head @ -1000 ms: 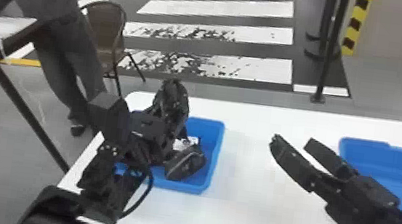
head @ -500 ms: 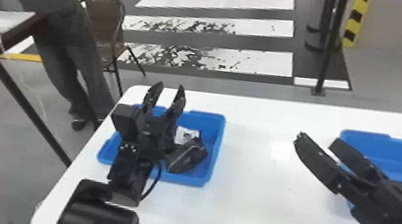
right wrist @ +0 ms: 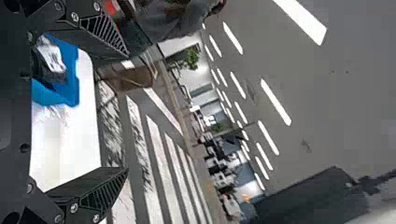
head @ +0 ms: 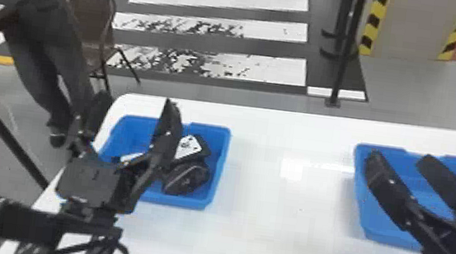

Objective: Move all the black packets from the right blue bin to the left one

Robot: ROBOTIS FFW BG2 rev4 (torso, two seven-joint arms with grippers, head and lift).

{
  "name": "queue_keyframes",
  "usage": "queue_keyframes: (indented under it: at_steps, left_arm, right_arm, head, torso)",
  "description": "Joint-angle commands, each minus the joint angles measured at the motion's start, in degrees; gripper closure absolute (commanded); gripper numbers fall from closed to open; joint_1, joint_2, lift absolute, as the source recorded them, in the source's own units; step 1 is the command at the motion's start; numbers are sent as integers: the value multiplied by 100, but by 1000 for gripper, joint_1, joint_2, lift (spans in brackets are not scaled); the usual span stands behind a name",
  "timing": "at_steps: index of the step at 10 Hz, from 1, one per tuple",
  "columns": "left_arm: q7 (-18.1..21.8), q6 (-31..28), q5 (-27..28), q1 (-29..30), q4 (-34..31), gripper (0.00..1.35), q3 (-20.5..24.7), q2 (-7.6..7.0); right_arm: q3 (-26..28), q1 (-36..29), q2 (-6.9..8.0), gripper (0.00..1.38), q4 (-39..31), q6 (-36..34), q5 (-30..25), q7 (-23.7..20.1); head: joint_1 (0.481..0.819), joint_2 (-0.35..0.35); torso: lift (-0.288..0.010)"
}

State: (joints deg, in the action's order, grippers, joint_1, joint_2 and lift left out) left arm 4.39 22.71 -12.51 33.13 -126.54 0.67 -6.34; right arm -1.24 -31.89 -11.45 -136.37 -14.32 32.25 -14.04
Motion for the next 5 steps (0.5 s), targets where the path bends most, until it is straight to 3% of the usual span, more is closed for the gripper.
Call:
queue_keyframes:
  at_steps: [1,3,5]
  left_arm:
    - [36,-246,383,1004,-895,47,367,212]
    - [141,-570,611,1609,-1218,44,835,352]
    - [159,-921,805,2129,-1303,45,927,431]
  right_arm:
    - [398,-734,178,180,-180,701,-460,-37]
    - [1232,-1494,512,182,-362,1039,-1225,-389]
    - [1507,-2070,626,185,-405,1362,-1465,-547]
  head:
    - [695,153]
    - [695,114]
    - [695,65]
  torso:
    - [-140]
    - [-140]
    - [-140]
